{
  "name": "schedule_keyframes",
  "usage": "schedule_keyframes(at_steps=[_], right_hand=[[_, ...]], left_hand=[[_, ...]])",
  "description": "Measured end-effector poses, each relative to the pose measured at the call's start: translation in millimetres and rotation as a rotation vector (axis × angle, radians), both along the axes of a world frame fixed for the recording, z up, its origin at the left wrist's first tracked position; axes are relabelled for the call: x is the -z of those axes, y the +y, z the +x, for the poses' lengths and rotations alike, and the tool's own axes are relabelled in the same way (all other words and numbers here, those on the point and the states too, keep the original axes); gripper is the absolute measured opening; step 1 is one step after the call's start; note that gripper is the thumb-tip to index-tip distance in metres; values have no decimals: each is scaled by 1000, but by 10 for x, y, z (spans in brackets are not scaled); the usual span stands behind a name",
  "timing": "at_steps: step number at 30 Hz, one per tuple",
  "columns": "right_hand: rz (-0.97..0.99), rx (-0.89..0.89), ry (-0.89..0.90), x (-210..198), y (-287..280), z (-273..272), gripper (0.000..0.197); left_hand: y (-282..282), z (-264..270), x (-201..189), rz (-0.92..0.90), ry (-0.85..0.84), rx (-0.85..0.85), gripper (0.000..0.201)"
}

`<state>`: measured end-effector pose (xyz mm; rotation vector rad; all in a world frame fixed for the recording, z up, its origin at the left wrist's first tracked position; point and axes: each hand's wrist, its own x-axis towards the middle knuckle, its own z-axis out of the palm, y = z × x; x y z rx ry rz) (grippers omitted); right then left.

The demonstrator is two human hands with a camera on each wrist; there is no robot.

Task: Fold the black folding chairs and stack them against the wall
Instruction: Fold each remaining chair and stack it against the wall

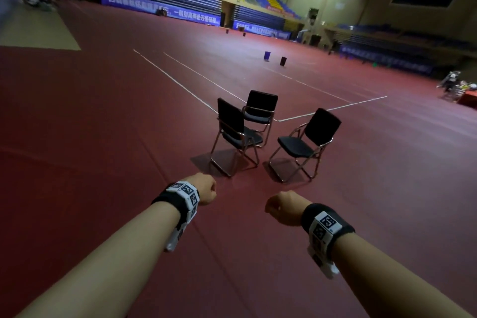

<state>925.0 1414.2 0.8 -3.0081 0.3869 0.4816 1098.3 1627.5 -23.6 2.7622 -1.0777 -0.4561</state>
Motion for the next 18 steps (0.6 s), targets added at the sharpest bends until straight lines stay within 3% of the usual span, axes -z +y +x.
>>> schedule_keyframes(at_steps=[11,16,17,18], right_hand=[[38,72,-15,9,-933,1613,31],[57,36,-78,172,-1488,3003,31],[62,38,-82,131,-1515,3074,31],[65,33,-89,189,-1663,3509,30]], left_hand=[[-789,1690,-229,-4,-11,22,25],[-1286,2740,-202,34,-56,11,26],[-1320,2752,-216,32,-46,11,25],[-1451,3066,-221,56,-50,-6,25]])
